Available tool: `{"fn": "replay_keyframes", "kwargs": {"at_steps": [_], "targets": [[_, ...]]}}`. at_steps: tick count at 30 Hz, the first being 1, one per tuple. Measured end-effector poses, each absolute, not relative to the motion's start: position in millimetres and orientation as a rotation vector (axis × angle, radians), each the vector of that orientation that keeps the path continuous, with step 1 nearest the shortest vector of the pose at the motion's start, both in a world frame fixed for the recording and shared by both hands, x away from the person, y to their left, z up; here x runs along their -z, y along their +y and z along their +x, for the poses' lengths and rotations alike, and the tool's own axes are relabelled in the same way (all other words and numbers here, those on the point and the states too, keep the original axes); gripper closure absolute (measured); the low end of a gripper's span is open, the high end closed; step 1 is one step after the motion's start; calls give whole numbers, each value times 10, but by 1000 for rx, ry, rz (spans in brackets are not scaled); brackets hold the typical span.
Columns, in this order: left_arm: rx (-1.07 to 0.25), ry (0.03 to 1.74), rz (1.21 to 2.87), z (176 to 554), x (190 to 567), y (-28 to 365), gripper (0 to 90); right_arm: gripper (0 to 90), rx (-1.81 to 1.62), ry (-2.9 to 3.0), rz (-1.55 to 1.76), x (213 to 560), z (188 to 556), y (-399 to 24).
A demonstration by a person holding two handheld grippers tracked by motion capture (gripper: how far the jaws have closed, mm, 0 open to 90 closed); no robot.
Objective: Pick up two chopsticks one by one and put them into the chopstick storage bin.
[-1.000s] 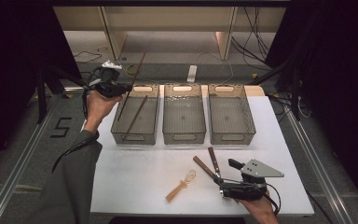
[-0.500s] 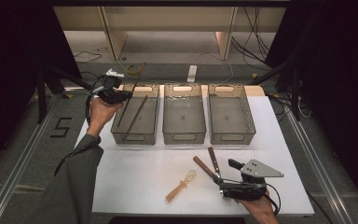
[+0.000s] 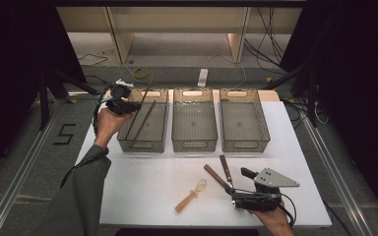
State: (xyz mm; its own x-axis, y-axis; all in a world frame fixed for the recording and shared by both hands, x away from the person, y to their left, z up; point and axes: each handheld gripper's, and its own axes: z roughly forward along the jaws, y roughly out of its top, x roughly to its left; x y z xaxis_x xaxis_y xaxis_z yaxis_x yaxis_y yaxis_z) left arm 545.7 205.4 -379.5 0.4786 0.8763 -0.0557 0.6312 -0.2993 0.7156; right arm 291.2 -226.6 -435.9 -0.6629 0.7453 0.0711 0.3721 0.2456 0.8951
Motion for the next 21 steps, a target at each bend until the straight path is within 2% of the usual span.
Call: {"fn": "replay_keyframes", "kwargs": {"at_steps": [8, 13, 18, 21], "targets": [[-410, 1275, 2037, 5372, 3736, 2016, 526, 219, -1390, 2152, 1029, 4361, 2916, -2266], [-383, 1249, 2047, 5184, 3670, 1900, 373, 218, -1390, 2153, 1029, 4362, 2913, -2267], [-369, 1180, 2029, 4893, 3644, 1778, 290, 219, -1385, 2154, 1030, 4366, 2914, -2266], [-392, 1157, 2096, 4791, 3630, 1688, 244, 219, -1389, 2150, 1027, 4358, 2913, -2265]]}}
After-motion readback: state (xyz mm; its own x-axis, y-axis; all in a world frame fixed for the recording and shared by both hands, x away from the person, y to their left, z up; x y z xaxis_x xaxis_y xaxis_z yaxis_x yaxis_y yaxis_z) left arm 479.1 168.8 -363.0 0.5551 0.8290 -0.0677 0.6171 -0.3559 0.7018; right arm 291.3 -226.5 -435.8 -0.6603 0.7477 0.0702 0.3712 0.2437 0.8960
